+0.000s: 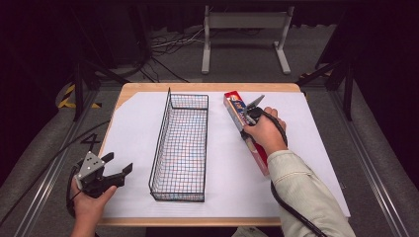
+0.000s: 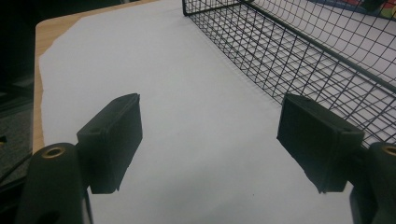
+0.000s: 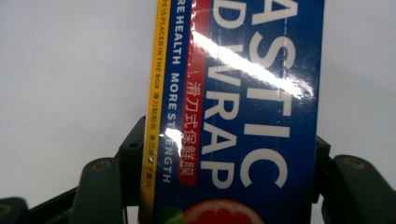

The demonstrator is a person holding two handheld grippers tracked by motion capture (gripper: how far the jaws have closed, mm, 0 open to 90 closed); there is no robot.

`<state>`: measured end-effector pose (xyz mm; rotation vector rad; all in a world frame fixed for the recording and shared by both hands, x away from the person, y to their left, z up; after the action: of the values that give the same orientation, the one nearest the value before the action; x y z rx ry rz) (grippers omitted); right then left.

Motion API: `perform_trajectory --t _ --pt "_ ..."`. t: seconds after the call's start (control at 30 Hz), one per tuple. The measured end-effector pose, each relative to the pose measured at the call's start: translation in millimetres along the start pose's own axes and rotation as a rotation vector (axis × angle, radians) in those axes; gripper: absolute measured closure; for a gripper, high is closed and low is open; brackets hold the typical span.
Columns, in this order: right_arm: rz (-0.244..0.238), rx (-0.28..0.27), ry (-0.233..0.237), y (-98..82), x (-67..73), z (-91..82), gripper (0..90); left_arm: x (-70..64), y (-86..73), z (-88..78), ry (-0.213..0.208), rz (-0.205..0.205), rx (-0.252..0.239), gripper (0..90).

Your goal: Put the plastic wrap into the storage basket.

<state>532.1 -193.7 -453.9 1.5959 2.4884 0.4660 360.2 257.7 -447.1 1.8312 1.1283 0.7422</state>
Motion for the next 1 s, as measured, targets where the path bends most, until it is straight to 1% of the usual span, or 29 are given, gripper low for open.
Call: perform_trajectory --t 0.1,0.2,0.33,0.47,0.53,0.57,0.6,0.67,0.7,0.77,0.83,0.87,0.93,1.0 --pt "-0.011 -0.008 -0.018 -0.2 -1.5 -1.9 41.1 -0.4 0.0 0.6 -0.002 -0.002 0.001 22.4" --pt "0.005 -0.007 -0.015 0.0 -0.7 -6.4 41.4 -0.6 0.7 1.2 -0.002 -0.004 -0.001 22.4" --pt "0.002 -0.003 -0.022 0.6 1.4 -13.0 41.7 -1.5 1.2 2.1 -0.005 0.001 0.001 22.5" --pt "0.021 -0.019 -0.012 2.0 4.7 -19.7 41.8 -1.7 1.7 3.3 -0.007 -0.001 -0.002 22.4" --pt "0.037 -0.016 -0.015 3.2 7.5 -26.6 41.8 -0.9 1.8 4.0 -0.006 -0.006 -0.001 22.5" --pt "0.04 -0.026 -0.019 4.8 9.3 -33.0 41.8 -0.6 2.0 4.6 -0.003 -0.005 -0.003 22.5" --pt "0.04 -0.026 -0.019 4.8 9.3 -33.0 41.8 -0.7 2.2 5.0 -0.005 -0.009 -0.004 22.5" --pt "0.065 -0.044 -0.02 6.6 11.3 -40.1 41.8 -0.6 2.7 5.8 -0.006 -0.008 -0.003 22.5" --pt "0.083 -0.046 -0.017 7.3 12.6 -44.6 41.8 -0.6 3.0 6.1 -0.007 -0.009 -0.004 22.5" --pt "0.103 -0.049 -0.012 8.2 14.4 -50.8 41.8 -0.8 3.6 6.6 -0.007 -0.009 -0.006 22.5" --pt "0.106 -0.052 -0.008 8.9 16.2 -57.5 41.8 -0.9 4.0 7.2 -0.008 -0.008 -0.007 22.5" --pt "0.103 -0.061 -0.012 9.4 17.0 -61.1 41.8 -1.0 4.2 7.3 -0.008 -0.008 -0.007 22.5" --pt "0.11 -0.066 -0.01 9.6 18.3 -66.3 41.8 -1.0 4.7 7.8 -0.01 -0.009 -0.007 22.5" --pt "0.117 -0.076 -0.019 10.1 20.8 -73.7 41.8 -1.1 5.1 8.6 -0.009 -0.007 -0.009 22.5"
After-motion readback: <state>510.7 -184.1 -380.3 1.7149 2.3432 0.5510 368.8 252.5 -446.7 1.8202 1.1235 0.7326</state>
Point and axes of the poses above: each handheld gripper's, and its own axes: z roughly forward along the jaws, y roughly out of its top, x roughly to its left, the point moved 5 cm from there along z, roughly forward along the jaws, and after that the axes turned 6 degrees about y, right-handed, at the moved point
